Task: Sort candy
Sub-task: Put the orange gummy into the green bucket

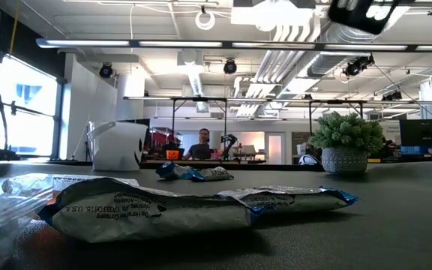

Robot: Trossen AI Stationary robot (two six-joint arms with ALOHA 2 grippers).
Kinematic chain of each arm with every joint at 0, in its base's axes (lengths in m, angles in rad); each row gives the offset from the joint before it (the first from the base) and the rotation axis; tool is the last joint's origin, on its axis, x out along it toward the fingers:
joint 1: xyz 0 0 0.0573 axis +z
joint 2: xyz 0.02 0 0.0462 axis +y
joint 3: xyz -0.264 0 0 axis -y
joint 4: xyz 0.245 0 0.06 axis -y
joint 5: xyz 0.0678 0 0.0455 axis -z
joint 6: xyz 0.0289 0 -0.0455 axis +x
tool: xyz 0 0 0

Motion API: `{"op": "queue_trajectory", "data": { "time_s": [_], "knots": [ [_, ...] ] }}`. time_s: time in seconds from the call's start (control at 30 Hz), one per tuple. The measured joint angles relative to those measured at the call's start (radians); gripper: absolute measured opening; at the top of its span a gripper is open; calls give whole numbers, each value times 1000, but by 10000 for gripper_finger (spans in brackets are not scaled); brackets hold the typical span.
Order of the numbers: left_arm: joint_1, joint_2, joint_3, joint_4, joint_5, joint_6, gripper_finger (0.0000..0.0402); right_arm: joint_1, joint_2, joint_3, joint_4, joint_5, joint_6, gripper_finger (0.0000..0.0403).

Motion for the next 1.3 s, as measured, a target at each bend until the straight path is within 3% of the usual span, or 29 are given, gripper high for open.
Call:
{"op": "queue_trajectory", "data": {
  "time_s": [0.47,0.63,0.77,0.9,1.0,1.13,1.3],
  "knots": [
    [-20,-84,0,-57,143,65,158,-66,323,0,522,69,24,138],
    [-21,-111,0,-78,158,88,158,-79,392,27,589,81,47,138],
    [-33,-124,0,-84,162,97,158,-99,439,111,541,-49,61,138],
    [-47,-127,0,-98,170,100,158,-112,483,242,352,-130,-42,138],
    [-58,-128,0,-110,169,98,158,-121,506,359,135,-128,-200,138],
    [-70,-128,0,-116,165,97,158,-133,527,480,-115,-45,-392,138],
    [-83,-128,0,-120,134,88,158,-172,554,523,-231,-59,-447,138]
  ]
}}
